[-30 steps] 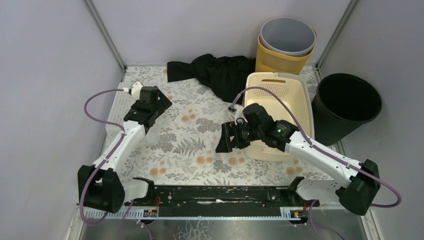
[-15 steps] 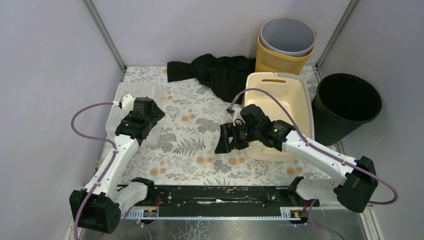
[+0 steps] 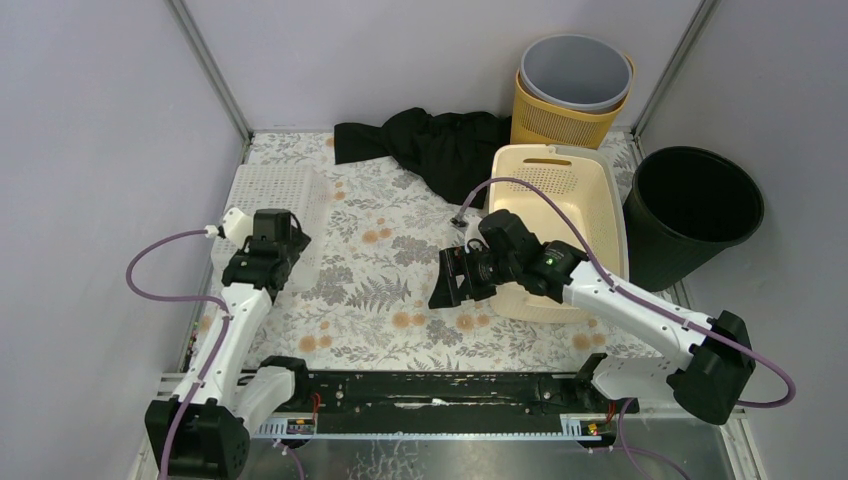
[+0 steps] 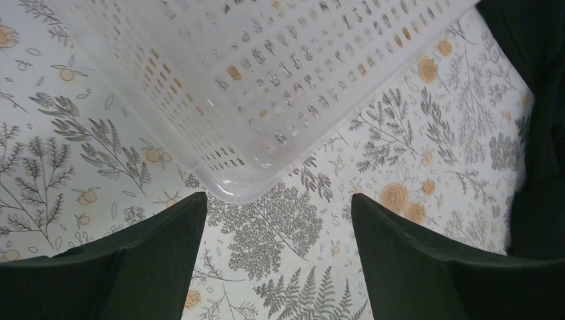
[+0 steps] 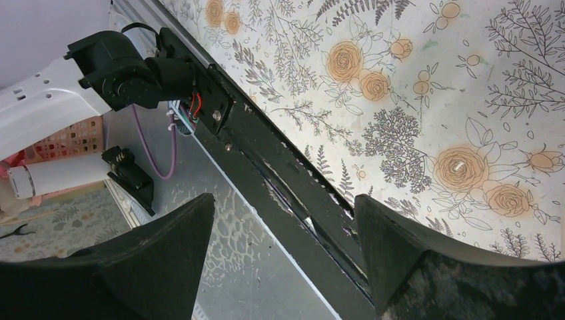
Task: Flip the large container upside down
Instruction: Move the container to the corner of the board.
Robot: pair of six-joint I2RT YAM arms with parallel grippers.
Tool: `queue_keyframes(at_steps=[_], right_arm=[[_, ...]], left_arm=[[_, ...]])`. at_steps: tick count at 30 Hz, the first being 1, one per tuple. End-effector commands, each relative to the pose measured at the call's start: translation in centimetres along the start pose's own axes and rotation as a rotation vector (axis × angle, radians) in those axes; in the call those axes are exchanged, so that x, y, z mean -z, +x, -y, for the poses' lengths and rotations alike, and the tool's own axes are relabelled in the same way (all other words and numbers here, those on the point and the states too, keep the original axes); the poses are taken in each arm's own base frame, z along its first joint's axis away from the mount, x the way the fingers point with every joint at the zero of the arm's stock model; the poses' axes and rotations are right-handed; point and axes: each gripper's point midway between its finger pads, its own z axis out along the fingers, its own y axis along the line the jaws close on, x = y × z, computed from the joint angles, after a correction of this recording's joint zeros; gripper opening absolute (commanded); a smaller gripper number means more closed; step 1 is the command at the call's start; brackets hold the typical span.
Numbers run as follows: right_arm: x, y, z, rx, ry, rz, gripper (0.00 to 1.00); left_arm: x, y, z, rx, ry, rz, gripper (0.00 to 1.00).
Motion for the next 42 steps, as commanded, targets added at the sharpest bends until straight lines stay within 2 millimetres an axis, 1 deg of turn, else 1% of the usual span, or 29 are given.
queue_keyframes(at_steps=[1,4,12,16,18,20,23,24,27,28,31,36,40,42], right_arm=[[-0.1,-0.1,-0.7,0.017,-0.024,-0.001,0.83],[-0.2,-0.3,-0.7,0.02,-0.022,-0.003,0.83],[-0.6,0.2,-0.4,0.016,-0.026,-0.012,0.83],[-0.6,0.4,-0.3,0.019,-0.028,-0.017,0.83],[-0.6,0.4,-0.3,0.02,-0.03,-0.015,0.83],[-0.5,0.5,-0.2,0.02,-0.032,-0.012,0.83],[-0.4,0.8,-0.1,0.018,-0.031,-0.014,0.83],[-0.3,0.9,-0.1,0.018,-0.029,-0.015,0.83],[-0.1,1.0,0.1,0.026,-0.017,-0.017,0.83],[0.0,1.0,0.2,0.026,-0.013,-0.017,0.83],[-0.1,1.0,0.1,0.024,-0.015,-0.018,0.83],[-0.5,1.0,0.2,0.011,-0.022,-0.024,0.83],[-1.1,1.0,0.2,0.002,-0.021,-0.04,0.83],[-1.2,0.9,0.0,0.007,-0.022,-0.042,0.83]], left_arm=[[-0.3,-2.1,-0.9,0.057,-0.051,0.08,0.83],[-0.3,-2.7,-1.3,0.074,-0.062,0.096,0.79],[-1.1,-2.4,-2.7,0.084,-0.104,0.088,0.79],[-1.4,-2.2,-3.1,0.098,-0.117,0.088,0.73],[-1.9,-1.8,-3.2,0.103,-0.123,0.073,0.66],[-2.5,-1.5,-3.3,0.115,-0.129,0.056,0.65],[-3.0,-1.9,-3.4,0.147,-0.134,0.052,0.59],[-3.1,-2.2,-3.4,0.158,-0.132,0.058,0.55],[-3.3,-2.4,-3.4,0.181,-0.132,0.059,0.35],[-3.4,-2.3,-3.5,0.186,-0.135,0.057,0.32],[-3.4,-2.4,-3.8,0.184,-0.145,0.057,0.29],[-3.4,-2.5,-4.6,0.189,-0.168,0.072,0.29],[-4.1,-1.5,-5.7,0.2,-0.199,0.069,0.3],[-4.4,-1.3,-6.1,0.203,-0.207,0.074,0.3]])
